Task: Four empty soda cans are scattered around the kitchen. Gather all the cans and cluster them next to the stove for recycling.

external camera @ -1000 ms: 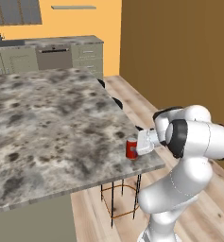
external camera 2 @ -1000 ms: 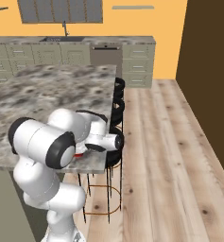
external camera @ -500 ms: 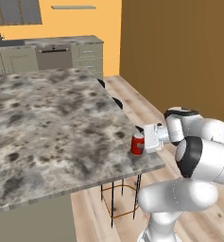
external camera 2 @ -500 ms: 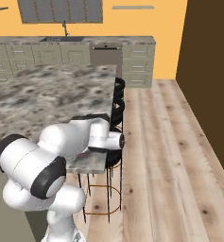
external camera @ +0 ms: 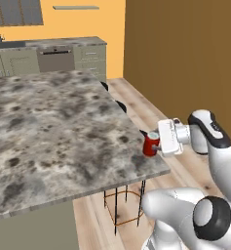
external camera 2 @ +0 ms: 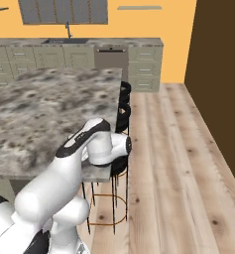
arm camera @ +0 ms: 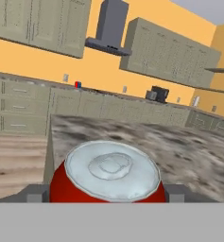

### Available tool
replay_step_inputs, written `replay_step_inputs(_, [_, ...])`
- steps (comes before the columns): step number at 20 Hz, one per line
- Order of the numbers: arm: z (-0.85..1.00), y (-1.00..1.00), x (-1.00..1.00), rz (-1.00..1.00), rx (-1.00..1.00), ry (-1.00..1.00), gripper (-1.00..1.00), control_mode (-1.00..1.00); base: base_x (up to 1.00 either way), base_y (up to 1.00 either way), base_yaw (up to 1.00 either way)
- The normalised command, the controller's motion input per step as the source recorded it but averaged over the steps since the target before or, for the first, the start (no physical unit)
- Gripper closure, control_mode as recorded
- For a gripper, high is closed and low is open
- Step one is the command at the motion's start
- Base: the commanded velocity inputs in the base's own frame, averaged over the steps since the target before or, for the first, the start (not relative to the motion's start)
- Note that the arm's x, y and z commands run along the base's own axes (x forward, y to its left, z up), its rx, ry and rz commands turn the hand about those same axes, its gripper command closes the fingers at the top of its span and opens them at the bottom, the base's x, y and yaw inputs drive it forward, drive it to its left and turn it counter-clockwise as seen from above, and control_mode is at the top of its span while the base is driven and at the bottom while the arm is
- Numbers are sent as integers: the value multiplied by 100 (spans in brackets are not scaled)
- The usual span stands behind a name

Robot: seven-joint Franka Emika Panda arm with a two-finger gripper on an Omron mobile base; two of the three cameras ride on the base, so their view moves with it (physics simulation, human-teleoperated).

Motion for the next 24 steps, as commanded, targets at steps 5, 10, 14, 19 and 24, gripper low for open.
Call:
replay_step_inputs(5, [20,3,-47,5,-4,-2,100,-100,0,0,0])
replay_step_inputs(10, [28,0,-34,2,-2,2,100,-100,0,0,0])
replay_step_inputs(14, [9,0,-6,0,0,0,100,-100,0,0,0])
replay_step_inputs(19, [0,1,1,0,0,0,100,100,0,0,0])
replay_step_inputs(24, [0,0,0,0,0,0,100,100,-31,0,4])
